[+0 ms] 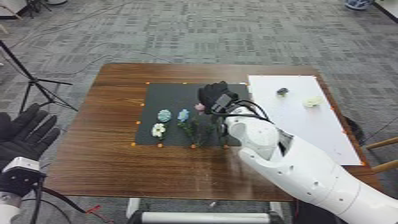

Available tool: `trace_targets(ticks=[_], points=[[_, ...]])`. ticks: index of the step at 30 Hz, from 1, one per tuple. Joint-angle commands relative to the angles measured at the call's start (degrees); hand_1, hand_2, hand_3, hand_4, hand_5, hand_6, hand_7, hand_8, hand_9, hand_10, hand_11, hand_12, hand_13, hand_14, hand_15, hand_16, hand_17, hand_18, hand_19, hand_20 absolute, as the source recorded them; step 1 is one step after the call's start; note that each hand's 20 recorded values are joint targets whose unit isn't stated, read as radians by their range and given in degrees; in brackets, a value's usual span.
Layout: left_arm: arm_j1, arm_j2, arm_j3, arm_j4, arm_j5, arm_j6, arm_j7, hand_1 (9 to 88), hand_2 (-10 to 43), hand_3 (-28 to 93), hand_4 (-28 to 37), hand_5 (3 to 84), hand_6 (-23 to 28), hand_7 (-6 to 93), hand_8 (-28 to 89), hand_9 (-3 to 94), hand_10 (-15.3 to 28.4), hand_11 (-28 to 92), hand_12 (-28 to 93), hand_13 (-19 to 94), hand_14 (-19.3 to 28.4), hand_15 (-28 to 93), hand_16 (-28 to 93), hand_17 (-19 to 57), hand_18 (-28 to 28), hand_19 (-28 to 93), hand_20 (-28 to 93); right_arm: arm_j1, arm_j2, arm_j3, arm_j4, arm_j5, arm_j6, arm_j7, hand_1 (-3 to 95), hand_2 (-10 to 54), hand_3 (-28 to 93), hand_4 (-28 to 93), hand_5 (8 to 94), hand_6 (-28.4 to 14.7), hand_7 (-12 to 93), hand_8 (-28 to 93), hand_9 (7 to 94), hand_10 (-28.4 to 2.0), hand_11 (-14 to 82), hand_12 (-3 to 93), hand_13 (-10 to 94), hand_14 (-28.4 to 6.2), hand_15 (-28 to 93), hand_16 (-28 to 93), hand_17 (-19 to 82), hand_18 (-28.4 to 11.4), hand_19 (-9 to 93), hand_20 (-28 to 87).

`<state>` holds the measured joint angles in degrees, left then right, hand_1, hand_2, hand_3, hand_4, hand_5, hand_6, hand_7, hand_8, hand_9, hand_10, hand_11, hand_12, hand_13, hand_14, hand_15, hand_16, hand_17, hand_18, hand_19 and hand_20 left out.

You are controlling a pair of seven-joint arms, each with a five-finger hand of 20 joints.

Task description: Arrange flowers

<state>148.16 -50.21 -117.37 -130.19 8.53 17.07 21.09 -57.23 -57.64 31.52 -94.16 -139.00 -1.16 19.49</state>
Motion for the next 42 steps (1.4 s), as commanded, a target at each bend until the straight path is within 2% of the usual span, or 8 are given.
trace_targets(ticks=[1, 6, 9, 20, 26, 33, 37, 42], points=[[0.7, -0.63, -0.52, -0.40, 0.33, 0.31, -0.08, 23.9, 15.3, 68, -28.3, 36.4, 7.4, 9.4, -6, 30.1, 11.9, 12, 14, 23, 12.9, 21, 0, -3.5, 11.4, 15, 13, -0.2, 1.9, -0.1, -0.8, 0.3, -2.5, -1.5, 62.1, -9.5, 65, -28, 75.7, 1.2, 40, 9, 85.8, -6.5, 12.9, 46.2, 68, -8.2, 66, 45, 31, -23.2, 76, 41], [0.6, -0.60, -0.35, -0.35, -0.02, 0.35, 0.12, 23.9, 15.4, 68, -28.3, 36.4, 7.4, 9.5, -6, 30.0, 12.0, 12, 14, 23, 13.0, 21, 0, -3.5, 11.4, 15, 13, -0.2, 2.4, -0.4, -0.8, -0.2, -2.5, -1.1, 61.1, -9.5, 66, -28, 74.5, 1.2, 37, 4, 84.4, -6.6, 12.5, 45.1, 67, -8.1, 66, 45, 30, -23.2, 75, 41], [0.2, -0.78, -0.13, -0.28, 0.05, 0.33, -0.19, 24.0, 15.6, 68, -28.3, 36.4, 7.4, 9.5, -6, 30.0, 12.0, 12, 14, 23, 12.9, 21, 0, -3.4, 11.4, 15, 13, -0.5, 2.2, 0.5, -1.0, -0.4, -6.1, -1.6, 61.1, -9.5, 66, -28, 72.5, 1.1, 34, 2, 82.8, -7.0, 12.0, 44.5, 66, -7.8, 65, 45, 30, -23.1, 75, 41], [0.4, -0.71, -0.25, -0.38, -0.13, 0.46, 0.15, 24.2, 15.8, 68, -28.3, 36.5, 7.4, 9.7, -6, 30.1, 12.0, 12, 14, 23, 13.0, 21, 0, -3.4, 11.3, 15, 13, -0.9, 2.8, 0.6, -2.2, -0.3, -5.3, -1.0, 60.8, -9.5, 66, -28, 68.8, 0.9, 26, -2, 79.5, -7.7, 11.9, 43.0, 64, -7.6, 64, 47, 29, -23.3, 74, 40], [0.7, -0.51, -0.41, -0.41, -0.54, 0.53, 0.56, 24.5, 15.5, 69, -28.3, 36.4, 7.6, 9.6, -6, 30.1, 12.0, 12, 14, 23, 12.9, 21, 0, -3.4, 11.3, 15, 13, -1.0, 3.1, 0.7, -2.8, -0.2, -5.6, -1.1, 59.8, -9.5, 67, -28, 65.4, 0.9, 22, -14, 77.7, -7.9, 12.2, 42.4, 64, -8.1, 65, 46, 28, -23.5, 74, 40], [0.6, -0.71, 0.01, -0.38, -0.51, 0.60, 0.49, 25.1, 14.7, 69, -28.3, 36.0, 7.6, 9.6, -6, 30.0, 12.0, 12, 14, 23, 12.8, 21, 0, -3.4, 11.3, 15, 13, -3.4, 3.4, 6.0, -6.7, 0.0, -11.6, -0.9, 58.4, -9.5, 67, -28, 62.0, -0.4, 19, -13, 75.7, -8.2, 12.5, 41.8, 63, -8.9, 65, 45, 28, -23.7, 74, 40], [0.5, -0.95, -0.01, -0.30, 0.18, 0.18, -0.31, 25.3, 14.5, 69, -28.3, 36.0, 7.6, 9.5, -6, 30.0, 12.0, 12, 14, 23, 12.8, 21, 0, -3.5, 11.3, 15, 13, -7.5, 2.6, 16.1, -8.9, 3.2, -18.4, 3.5, 52.9, -9.5, 76, -28, 56.3, -2.6, 17, -12, 62.5, -13.0, 26.0, 26.5, 57, -10.8, 67, 43, 26, -24.0, 72, 39], [1.1, -0.72, -0.46, -0.30, -0.26, -0.07, 0.20, 25.3, 14.5, 69, -28.3, 35.9, 7.6, 9.5, -6, 29.8, 11.9, 12, 14, 23, 12.9, 21, 0, -3.4, 11.3, 15, 13, -11.9, 6.9, 24.7, -10.4, 5.9, -13.2, 7.9, 52.3, -9.5, 78, -28, 49.0, -5.4, 16, -11, 49.6, -16.8, 16.9, 18.2, 52, -12.5, 67, 37, 24, -24.5, 72, 37]])
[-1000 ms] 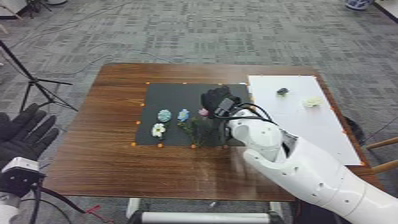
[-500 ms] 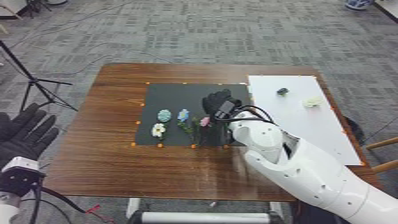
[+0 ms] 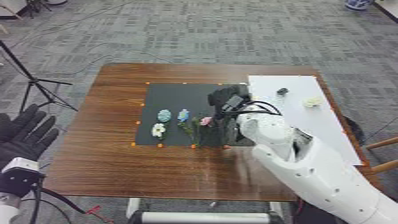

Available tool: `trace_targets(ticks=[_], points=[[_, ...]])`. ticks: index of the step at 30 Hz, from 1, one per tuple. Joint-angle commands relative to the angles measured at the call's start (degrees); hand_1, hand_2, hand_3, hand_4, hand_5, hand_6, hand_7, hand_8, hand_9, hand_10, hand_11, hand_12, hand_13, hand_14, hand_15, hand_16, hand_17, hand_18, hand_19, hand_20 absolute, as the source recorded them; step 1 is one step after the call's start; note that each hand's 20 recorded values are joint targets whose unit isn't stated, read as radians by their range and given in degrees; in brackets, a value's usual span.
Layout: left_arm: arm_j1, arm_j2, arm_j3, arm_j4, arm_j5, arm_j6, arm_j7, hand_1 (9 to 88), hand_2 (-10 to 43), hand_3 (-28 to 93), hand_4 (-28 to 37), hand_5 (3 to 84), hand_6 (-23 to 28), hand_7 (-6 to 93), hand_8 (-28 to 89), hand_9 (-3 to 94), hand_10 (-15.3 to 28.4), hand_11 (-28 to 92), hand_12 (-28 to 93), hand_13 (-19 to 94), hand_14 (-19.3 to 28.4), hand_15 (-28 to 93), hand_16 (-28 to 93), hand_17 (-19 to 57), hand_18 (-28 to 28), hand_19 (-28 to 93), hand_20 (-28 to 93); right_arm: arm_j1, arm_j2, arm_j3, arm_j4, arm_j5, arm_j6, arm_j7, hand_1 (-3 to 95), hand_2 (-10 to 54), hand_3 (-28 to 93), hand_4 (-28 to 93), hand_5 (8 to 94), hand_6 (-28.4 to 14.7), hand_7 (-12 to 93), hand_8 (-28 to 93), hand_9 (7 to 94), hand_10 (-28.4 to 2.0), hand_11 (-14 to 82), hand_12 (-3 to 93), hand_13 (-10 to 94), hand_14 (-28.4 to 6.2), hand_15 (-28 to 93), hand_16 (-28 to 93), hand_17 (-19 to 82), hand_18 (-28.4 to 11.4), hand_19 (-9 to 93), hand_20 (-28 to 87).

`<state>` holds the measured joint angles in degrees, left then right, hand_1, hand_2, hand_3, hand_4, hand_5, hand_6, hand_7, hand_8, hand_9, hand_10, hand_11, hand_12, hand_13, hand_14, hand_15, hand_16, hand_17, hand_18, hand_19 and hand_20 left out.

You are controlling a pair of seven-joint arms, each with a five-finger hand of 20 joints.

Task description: Arrange flowers

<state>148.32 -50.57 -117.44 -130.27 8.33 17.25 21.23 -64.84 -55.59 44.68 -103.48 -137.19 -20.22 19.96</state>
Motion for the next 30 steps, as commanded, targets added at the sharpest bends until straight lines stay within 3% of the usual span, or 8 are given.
trace_targets(ticks=[1, 4, 5, 7, 10, 15, 19, 30], points=[[1.1, -0.39, -0.58, -0.29, -0.05, -0.18, 0.09, 25.4, 14.5, 69, -28.3, 35.9, 7.6, 9.5, -6, 29.7, 11.9, 12, 14, 23, 12.8, 21, 0, -3.4, 11.3, 15, 13, -4.6, 6.0, 12.4, -0.5, 4.0, 7.1, 8.4, 52.1, -9.5, 78, -28, 48.5, -5.5, 15, -11, 48.7, -17.2, 16.1, 17.8, 52, -12.6, 67, 36, 24, -24.6, 72, 37], [1.4, -0.67, -1.22, -0.39, 0.38, -0.26, 0.03, 25.3, 14.5, 69, -28.3, 35.9, 7.6, 9.6, -6, 29.8, 12.0, 12, 14, 23, 12.9, 21, 0, -3.4, 11.3, 15, 13, -5.5, 8.5, 15.1, 2.1, 5.4, 7.5, 10.9, 50.7, -9.5, 78, -28, 47.6, -5.8, 15, -11, 46.8, -17.4, 14.0, 16.8, 52, -13.2, 67, 35, 24, -24.7, 72, 36], [1.7, -0.76, -1.37, -0.37, 0.46, -0.14, -0.29, 25.3, 14.5, 69, -28.3, 35.9, 7.6, 9.6, -6, 29.8, 12.0, 12, 14, 23, 12.8, 21, 0, -3.4, 11.3, 15, 13, -5.3, 8.5, 16.3, 3.3, 5.1, 4.0, 10.6, 50.2, -9.5, 79, -28, 46.9, -6.3, 14, -11, 45.4, -17.5, 13.1, 16.3, 52, -13.3, 68, 34, 24, -24.8, 72, 36], [2.5, -1.03, -1.78, -0.55, 0.01, -0.02, -0.03, 25.1, 14.6, 69, -28.3, 35.9, 7.6, 9.5, -6, 29.8, 12.0, 12, 14, 23, 12.9, 21, 0, -3.5, 11.3, 15, 13, -2.7, 9.1, 14.4, 7.2, 3.1, 3.3, 10.8, 49.0, -9.5, 80, -28, 43.7, -7.2, 12, -10, 40.3, -17.6, 11.9, 14.7, 52, -14.4, 70, 31, 24, -25.0, 72, 36], [2.2, -0.61, -1.32, -0.42, -0.12, 0.03, 0.19, 25.0, 14.8, 69, -28.3, 35.9, 7.6, 9.5, -6, 29.9, 12.0, 12, 14, 23, 12.9, 21, 0, -3.4, 11.3, 15, 13, -0.8, 9.5, 13.7, 10.4, 3.0, 2.2, 13.0, 48.1, -9.5, 81, -28, 41.6, -7.4, 11, -10, 36.2, -17.8, 10.9, 12.7, 50, -15.5, 72, 28, 24, -25.3, 73, 35], [1.9, 0.09, -1.14, -0.40, -0.25, 0.01, 0.47, 25.0, 15.0, 68, -28.3, 35.9, 7.5, 9.6, -6, 29.9, 12.0, 12, 14, 23, 12.9, 21, 0, -3.5, 11.3, 15, 13, 0.6, 9.5, 14.6, 11.5, 2.9, -1.8, 14.7, 47.7, -9.5, 81, -28, 40.7, -7.8, 11, -10, 34.9, -18.4, 11.2, 12.6, 51, -16.3, 77, 27, 24, -25.7, 74, 36], [1.9, -0.22, -1.15, -0.55, -0.14, -0.11, 0.63, 24.9, 15.0, 68, -28.3, 35.9, 7.5, 9.6, -6, 29.9, 11.9, 12, 14, 23, 12.9, 21, 0, -3.5, 11.3, 15, 13, 2.5, 10.0, 12.2, 13.5, 2.0, 0.0, 15.4, 47.6, -9.5, 81, -28, 40.2, -7.9, 10, -10, 34.1, -18.5, 10.6, 12.3, 51, -16.5, 78, 27, 24, -25.8, 74, 36], [2.2, -0.21, -0.82, -0.87, -0.46, 0.18, 1.40, 24.9, 15.2, 68, -28.3, 35.9, 7.4, 9.8, -6, 29.8, 11.8, 12, 14, 23, 12.9, 21, 0, -3.5, 11.3, 16, 13, 5.3, 10.6, 11.6, 16.9, 2.6, -8.9, 14.6, 50.8, -9.5, 81, -28, 40.2, -7.3, 10, -10, 34.1, -17.7, 10.3, 12.1, 52, -16.1, 79, 28, 23, -26.0, 74, 36]])
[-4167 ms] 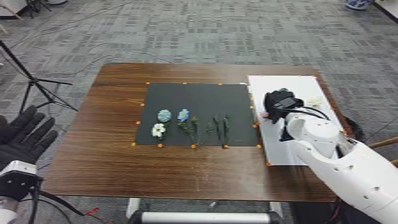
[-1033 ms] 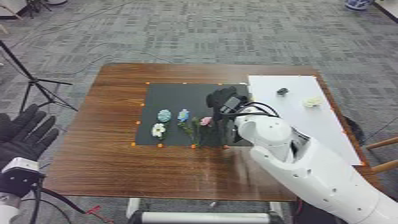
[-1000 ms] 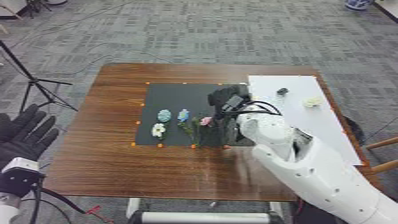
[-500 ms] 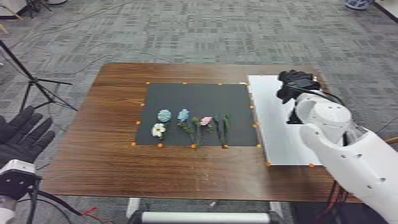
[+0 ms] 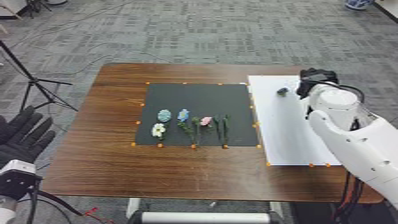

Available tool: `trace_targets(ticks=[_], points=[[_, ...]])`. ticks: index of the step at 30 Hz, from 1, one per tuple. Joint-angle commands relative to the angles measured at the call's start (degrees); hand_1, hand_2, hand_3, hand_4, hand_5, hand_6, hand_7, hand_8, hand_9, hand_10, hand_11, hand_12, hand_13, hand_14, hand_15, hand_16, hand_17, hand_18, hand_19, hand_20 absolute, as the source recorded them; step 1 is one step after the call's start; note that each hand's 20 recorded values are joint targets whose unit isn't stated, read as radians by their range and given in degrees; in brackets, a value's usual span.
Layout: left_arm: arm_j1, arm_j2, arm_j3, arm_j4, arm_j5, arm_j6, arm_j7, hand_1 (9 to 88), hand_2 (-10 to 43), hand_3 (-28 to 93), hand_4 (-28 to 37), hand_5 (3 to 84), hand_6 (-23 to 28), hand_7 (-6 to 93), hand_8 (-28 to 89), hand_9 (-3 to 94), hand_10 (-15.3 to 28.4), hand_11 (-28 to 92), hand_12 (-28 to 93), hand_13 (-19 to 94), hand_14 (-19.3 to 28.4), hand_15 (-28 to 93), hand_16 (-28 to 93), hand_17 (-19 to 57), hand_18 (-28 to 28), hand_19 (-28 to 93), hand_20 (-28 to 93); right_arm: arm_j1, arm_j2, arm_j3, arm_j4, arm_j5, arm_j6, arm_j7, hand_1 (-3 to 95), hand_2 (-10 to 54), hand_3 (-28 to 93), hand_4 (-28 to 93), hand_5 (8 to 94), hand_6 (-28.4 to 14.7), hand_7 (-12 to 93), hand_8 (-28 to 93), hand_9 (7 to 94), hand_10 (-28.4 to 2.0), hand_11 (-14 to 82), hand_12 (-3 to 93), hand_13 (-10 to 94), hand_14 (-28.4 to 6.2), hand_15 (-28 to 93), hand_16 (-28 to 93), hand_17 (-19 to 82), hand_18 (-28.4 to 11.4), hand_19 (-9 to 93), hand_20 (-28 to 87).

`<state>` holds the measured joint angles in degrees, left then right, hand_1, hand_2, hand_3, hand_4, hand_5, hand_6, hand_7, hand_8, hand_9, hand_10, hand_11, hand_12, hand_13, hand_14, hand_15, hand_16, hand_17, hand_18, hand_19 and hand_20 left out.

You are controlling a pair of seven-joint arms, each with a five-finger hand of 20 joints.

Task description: Arrange flowers

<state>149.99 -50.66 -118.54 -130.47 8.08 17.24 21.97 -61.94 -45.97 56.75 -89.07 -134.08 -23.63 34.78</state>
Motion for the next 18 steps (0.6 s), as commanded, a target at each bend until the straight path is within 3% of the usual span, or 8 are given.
trace_targets(ticks=[1, 7, 13, 18], points=[[0.6, -0.01, 0.23, -0.64, -0.32, 0.27, 0.79, 24.8, 15.2, 68, -28.3, 35.9, 7.4, 9.8, -6, 29.8, 11.8, 12, 14, 23, 12.9, 21, 0, -3.5, 11.3, 16, 13, 2.3, 1.0, -0.5, 3.1, -0.6, -5.2, -0.1, 49.7, -9.5, 81, -28, 40.1, -7.3, 10, -10, 34.0, -17.7, 10.2, 12.1, 52, -16.3, 79, 28, 23, -26.1, 74, 36], [1.4, -0.14, -0.81, -0.87, -0.33, 0.20, 1.06, 24.7, 15.2, 68, -28.3, 36.0, 7.3, 10.0, -6, 30.0, 11.8, 12, 14, 23, 13.0, 21, 0, -3.6, 11.4, 16, 13, 1.9, 1.2, -1.4, 4.8, -2.7, -4.3, -1.1, 49.4, -9.5, 78, -28, 38.6, -7.4, 9, -10, 33.7, -17.6, 10.0, 12.0, 51, -16.4, 79, 27, 23, -26.0, 73, 37], [1.6, 0.12, -0.20, -0.92, -0.44, -0.03, 1.23, 24.6, 15.3, 68, -28.3, 36.1, 7.3, 9.8, -6, 30.0, 11.7, 12, 14, 23, 12.9, 21, 0, -3.6, 11.4, 16, 13, 1.5, 1.1, -1.0, 5.4, -1.4, -7.6, -1.9, 51.0, -9.5, 79, -28, 37.9, -7.0, 9, -10, 33.0, -16.8, 10.3, 11.8, 51, -16.0, 80, 27, 23, -25.8, 73, 37], [1.3, 0.57, 0.35, -0.89, -0.97, 0.37, 1.81, 24.6, 15.3, 68, -28.3, 36.2, 7.4, 9.8, -6, 30.0, 11.6, 12, 14, 23, 12.9, 21, 0, -3.6, 11.4, 16, 13, 0.6, 0.8, -0.4, 5.5, -0.4, -9.9, -3.5, 51.9, -9.5, 79, -28, 39.8, -5.7, 10, -10, 37.4, -15.0, 12.3, 12.1, 51, -15.4, 80, 27, 23, -25.4, 73, 37]])
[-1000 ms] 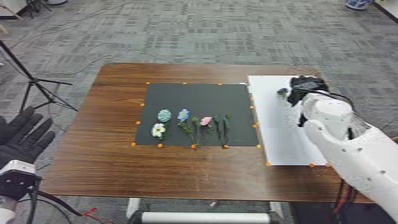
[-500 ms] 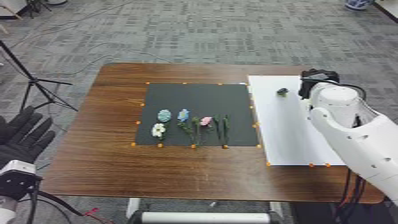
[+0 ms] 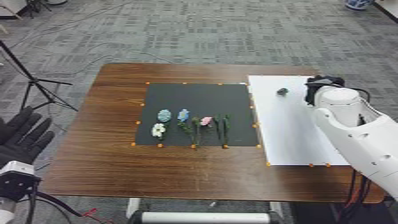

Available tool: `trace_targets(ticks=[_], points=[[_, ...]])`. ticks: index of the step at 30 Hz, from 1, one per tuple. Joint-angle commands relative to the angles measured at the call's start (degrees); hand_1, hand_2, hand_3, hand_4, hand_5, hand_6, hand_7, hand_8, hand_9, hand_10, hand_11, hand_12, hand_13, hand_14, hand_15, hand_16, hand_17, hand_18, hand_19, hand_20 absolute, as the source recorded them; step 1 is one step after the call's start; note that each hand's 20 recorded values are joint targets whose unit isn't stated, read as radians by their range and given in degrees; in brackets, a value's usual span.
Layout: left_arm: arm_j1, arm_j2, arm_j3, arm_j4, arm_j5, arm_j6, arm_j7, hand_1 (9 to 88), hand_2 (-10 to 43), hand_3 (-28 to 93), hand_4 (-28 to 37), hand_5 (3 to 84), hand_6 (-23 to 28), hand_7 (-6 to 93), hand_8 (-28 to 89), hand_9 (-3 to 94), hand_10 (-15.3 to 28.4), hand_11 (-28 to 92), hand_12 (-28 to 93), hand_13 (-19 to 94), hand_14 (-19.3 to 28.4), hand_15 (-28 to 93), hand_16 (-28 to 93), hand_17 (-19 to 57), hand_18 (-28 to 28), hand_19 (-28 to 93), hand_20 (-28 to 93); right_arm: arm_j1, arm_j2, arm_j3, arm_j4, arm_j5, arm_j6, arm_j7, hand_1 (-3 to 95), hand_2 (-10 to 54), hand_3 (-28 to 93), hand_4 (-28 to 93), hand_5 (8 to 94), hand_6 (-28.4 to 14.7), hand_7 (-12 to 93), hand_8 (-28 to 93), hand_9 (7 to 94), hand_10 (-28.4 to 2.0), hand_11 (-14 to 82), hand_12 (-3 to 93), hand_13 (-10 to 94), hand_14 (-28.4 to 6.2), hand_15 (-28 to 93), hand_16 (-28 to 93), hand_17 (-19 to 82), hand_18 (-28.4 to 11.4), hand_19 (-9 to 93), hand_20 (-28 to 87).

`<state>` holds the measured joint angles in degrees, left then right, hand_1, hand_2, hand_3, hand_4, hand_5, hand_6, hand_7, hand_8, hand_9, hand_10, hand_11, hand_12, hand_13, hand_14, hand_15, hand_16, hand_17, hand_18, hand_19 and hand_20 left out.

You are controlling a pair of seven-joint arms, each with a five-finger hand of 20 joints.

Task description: Arrange flowers

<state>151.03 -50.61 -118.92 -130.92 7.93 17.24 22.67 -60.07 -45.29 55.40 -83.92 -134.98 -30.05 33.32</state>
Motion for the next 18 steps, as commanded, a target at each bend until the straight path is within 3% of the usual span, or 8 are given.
trace_targets(ticks=[1, 8, 11, 14, 16, 18], points=[[0.3, 0.60, 0.86, -0.66, -1.47, 1.06, 1.61, 24.6, 15.3, 68, -28.3, 36.2, 7.4, 9.9, -6, 30.0, 11.5, 12, 14, 23, 12.9, 21, 0, -3.6, 11.4, 16, 13, -1.6, -0.1, 1.0, 0.5, -0.5, -3.8, -2.2, 52.1, -9.5, 78, -28, 40.6, -5.4, 11, -10, 38.5, -14.6, 12.3, 12.0, 52, -15.2, 79, 27, 23, -25.3, 73, 37], [0.2, 0.63, 0.76, -0.69, -1.46, 1.50, 1.56, 24.6, 15.3, 69, -28.3, 37.1, 7.3, 10.8, -6, 30.8, 11.3, 13, 14, 23, 13.0, 22, 0, -3.6, 11.4, 16, 13, -1.8, -0.2, -0.6, 1.5, -1.0, -0.9, -2.1, 52.3, -9.5, 78, -28, 44.8, -3.8, 12, -11, 46.1, -13.4, 14.3, 13.0, 54, -14.3, 78, 27, 23, -25.0, 72, 38], [0.2, 0.64, 0.91, -0.71, -1.77, 1.83, 1.86, 24.6, 15.3, 69, -28.3, 37.1, 7.3, 11.0, -7, 30.8, 11.3, 13, 14, 23, 13.0, 23, 0, -3.6, 11.4, 16, 13, -1.9, -0.3, -1.2, 2.2, -1.0, -0.7, -2.1, 55.5, -9.5, 73, -28, 47.2, -3.6, 13, -11, 51.3, -13.5, 16.7, 15.3, 56, -12.8, 76, 33, 24, -24.8, 73, 39], [0.0, 0.98, 1.17, -0.83, -2.66, 2.75, 2.37, 24.6, 15.4, 69, -28.3, 37.3, 7.4, 11.2, -7, 30.9, 11.4, 13, 14, 23, 13.0, 23, 0, -3.6, 11.4, 16, 13, -2.7, 0.3, -2.3, 3.1, -1.4, 4.4, -1.2, 57.5, -9.5, 72, -28, 49.1, -3.2, 14, -11, 54.2, -13.6, 19.3, 17.1, 56, -11.8, 75, 35, 25, -24.4, 73, 39], [-0.1, 1.32, 1.28, -0.69, -3.32, 2.43, 2.72, 24.5, 15.4, 69, -28.3, 37.5, 7.4, 11.5, -7, 31.1, 11.7, 14, 14, 23, 13.1, 23, 0, -3.5, 11.4, 16, 13, -3.3, 0.6, -2.7, 3.5, -1.2, 7.8, -0.4, 59.4, -9.5, 70, -28, 51.5, -2.6, 16, -12, 56.6, -13.3, 21.3, 18.0, 57, -10.6, 73, 37, 26, -24.2, 74, 39], [0.2, 1.14, 0.98, -0.81, -2.94, 2.46, 2.50, 24.6, 15.5, 69, -28.3, 37.5, 7.4, 11.8, -7, 31.1, 11.9, 14, 14, 23, 13.2, 24, 0, -3.5, 11.4, 17, 13, -3.6, 1.0, -3.5, 3.8, -1.4, 11.4, 0.1, 61.0, -9.5, 68, -28, 55.9, -1.6, 18, -12, 60.9, -12.2, 24.8, 19.3, 59, -9.4, 72, 39, 28, -23.8, 75, 40]])
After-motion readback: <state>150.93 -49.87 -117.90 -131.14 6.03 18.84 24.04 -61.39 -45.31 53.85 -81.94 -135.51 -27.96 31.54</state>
